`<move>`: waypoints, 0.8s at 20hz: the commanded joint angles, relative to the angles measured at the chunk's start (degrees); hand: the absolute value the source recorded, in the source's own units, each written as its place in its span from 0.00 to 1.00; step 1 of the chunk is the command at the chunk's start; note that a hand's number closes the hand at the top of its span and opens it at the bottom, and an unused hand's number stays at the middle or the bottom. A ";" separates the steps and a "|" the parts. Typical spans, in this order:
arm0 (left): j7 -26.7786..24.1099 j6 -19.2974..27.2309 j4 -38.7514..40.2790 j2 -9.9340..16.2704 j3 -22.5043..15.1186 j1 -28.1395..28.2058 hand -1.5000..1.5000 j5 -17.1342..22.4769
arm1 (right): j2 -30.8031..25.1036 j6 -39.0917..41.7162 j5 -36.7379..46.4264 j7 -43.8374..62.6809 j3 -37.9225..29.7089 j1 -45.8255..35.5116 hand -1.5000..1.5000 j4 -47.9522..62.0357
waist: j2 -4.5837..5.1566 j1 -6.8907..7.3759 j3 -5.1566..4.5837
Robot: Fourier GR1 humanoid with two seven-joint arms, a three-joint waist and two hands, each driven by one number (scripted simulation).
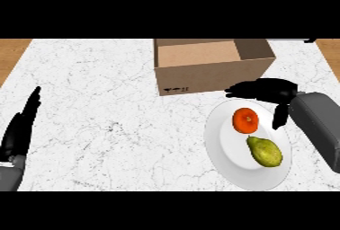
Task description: Pick the squash from the plate and place it in the cardboard box
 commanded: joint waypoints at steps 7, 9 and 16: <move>4.06 -1.80 -3.93 0.33 2.22 -0.83 0.50 -1.96 | 0.37 6.59 0.76 -4.89 -1.29 1.70 0.00 -5.16 | -0.24 -0.61 -0.01; -3.00 -2.29 -0.08 -1.75 3.04 3.98 0.50 -0.92 | -1.13 2.11 0.16 -8.35 -1.23 7.49 0.00 -6.53 | -0.25 -0.81 -0.04; 1.12 -1.60 -1.66 -3.12 3.43 0.26 0.50 -3.74 | -0.76 10.13 1.12 -1.79 -1.11 3.52 0.00 -12.87 | -0.13 -0.45 -0.03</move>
